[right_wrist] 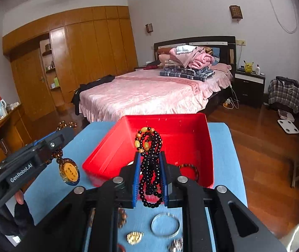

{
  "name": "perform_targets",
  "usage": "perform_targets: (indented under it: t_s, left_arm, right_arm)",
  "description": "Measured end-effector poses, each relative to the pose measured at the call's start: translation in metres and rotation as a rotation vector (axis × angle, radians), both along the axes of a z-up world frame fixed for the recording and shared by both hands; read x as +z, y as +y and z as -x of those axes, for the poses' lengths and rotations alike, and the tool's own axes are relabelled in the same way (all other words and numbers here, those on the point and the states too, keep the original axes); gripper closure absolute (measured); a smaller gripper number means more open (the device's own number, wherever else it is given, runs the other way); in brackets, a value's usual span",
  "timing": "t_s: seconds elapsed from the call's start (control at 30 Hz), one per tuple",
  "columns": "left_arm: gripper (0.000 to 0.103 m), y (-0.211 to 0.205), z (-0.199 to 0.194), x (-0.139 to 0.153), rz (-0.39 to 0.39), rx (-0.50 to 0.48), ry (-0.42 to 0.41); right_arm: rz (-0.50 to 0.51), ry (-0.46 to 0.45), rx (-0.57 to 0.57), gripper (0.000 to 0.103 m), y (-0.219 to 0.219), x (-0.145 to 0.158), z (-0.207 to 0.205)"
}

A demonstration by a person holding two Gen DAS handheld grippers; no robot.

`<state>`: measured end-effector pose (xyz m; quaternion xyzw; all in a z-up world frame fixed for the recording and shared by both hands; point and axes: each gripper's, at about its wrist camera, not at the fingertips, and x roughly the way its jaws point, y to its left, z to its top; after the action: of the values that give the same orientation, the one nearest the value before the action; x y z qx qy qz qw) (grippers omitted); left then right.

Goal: Organize jewelry
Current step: 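Carry both bead strands over the red tin and open both tools, then withdraw both open tools from the tin back over the remaining jewelry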

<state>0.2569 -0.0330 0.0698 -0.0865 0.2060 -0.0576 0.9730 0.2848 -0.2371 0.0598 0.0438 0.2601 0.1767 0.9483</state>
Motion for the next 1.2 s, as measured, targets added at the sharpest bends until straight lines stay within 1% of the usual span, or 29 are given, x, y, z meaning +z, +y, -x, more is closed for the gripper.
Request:
perform_targets:
  t_s: [0.13,0.27,0.43,0.5,0.53,0.57,0.6,0.63,0.67,0.7,0.77,0.8,0.83,0.87,0.9,0.93,0.97,1.0,1.03,1.1,1.2]
  left_arm:
    - [0.079,-0.006,-0.026,0.003,-0.001,-0.013,-0.014]
    - [0.079,-0.005,-0.052,-0.004,-0.005,-0.024,0.008]
    - [0.079,-0.002,-0.083,-0.025,-0.007,-0.029,0.086]
    - [0.078,0.004,-0.094,-0.035,0.001,-0.032,0.132]
    - [0.075,0.007,-0.096,-0.039,0.007,-0.033,0.145]
    - [0.072,0.01,-0.097,-0.041,0.011,-0.03,0.153]
    - [0.07,0.013,-0.096,-0.042,0.013,-0.026,0.15]
    - [0.062,0.016,-0.094,-0.042,0.009,-0.02,0.143]
    - [0.051,0.018,-0.093,-0.041,0.007,-0.016,0.138]
    - [0.048,0.02,-0.09,-0.04,0.007,-0.008,0.13]
    - [0.044,0.027,-0.082,-0.035,0.01,-0.005,0.118]
    - [0.041,0.029,-0.077,-0.033,0.004,-0.004,0.113]
    - [0.034,0.031,-0.073,-0.031,-0.005,0.002,0.11]
    - [0.027,0.035,-0.067,-0.03,-0.015,0.009,0.105]
    - [0.024,0.04,-0.058,-0.028,-0.023,0.019,0.099]
    - [0.02,0.043,-0.052,-0.027,-0.027,0.021,0.097]
    - [0.017,0.047,-0.044,-0.026,-0.033,0.026,0.094]
    - [0.017,0.051,-0.036,-0.025,-0.042,0.036,0.093]
    - [0.015,0.055,-0.029,-0.025,-0.047,0.041,0.093]
    - [0.014,0.061,-0.014,-0.026,-0.055,0.045,0.096]
    - [0.014,0.068,0.01,-0.035,-0.09,0.062,0.119]
  right_arm:
    - [0.001,0.011,-0.007,0.086,0.002,-0.003,-0.027]
    - [0.013,0.03,-0.009,0.086,0.005,-0.013,-0.054]
    - [0.032,0.062,-0.019,0.086,0.008,-0.033,-0.078]
    - [0.034,0.088,-0.019,0.083,0.009,-0.043,-0.088]
    - [0.04,0.094,-0.019,0.08,0.009,-0.045,-0.09]
    - [0.054,0.088,-0.027,0.066,0.01,-0.046,-0.09]
    - [0.063,0.072,-0.033,0.058,0.011,-0.046,-0.087]
    - [0.062,0.059,-0.036,0.057,0.01,-0.045,-0.085]
    - [0.058,0.053,-0.04,0.054,0.01,-0.045,-0.083]
    - [0.046,0.052,-0.05,0.049,0.006,-0.044,-0.08]
    - [0.027,0.049,-0.059,0.044,0.002,-0.043,-0.076]
    - [0.025,0.042,-0.066,0.038,-0.001,-0.042,-0.07]
    - [0.029,0.033,-0.076,0.034,-0.003,-0.041,-0.065]
    - [0.032,0.025,-0.09,0.026,-0.005,-0.038,-0.06]
    - [0.029,0.015,-0.104,0.022,-0.008,-0.037,-0.052]
    - [0.022,0.009,-0.109,0.021,-0.01,-0.036,-0.047]
    - [0.016,0.006,-0.116,0.017,-0.012,-0.035,-0.039]
    - [0.011,0.004,-0.127,0.015,-0.015,-0.035,-0.03]
    - [0.007,0.001,-0.136,0.014,-0.016,-0.035,-0.025]
    - [-0.009,-0.004,-0.142,0.014,-0.018,-0.036,-0.005]
    - [-0.002,-0.007,-0.144,0.014,-0.018,-0.04,0.016]
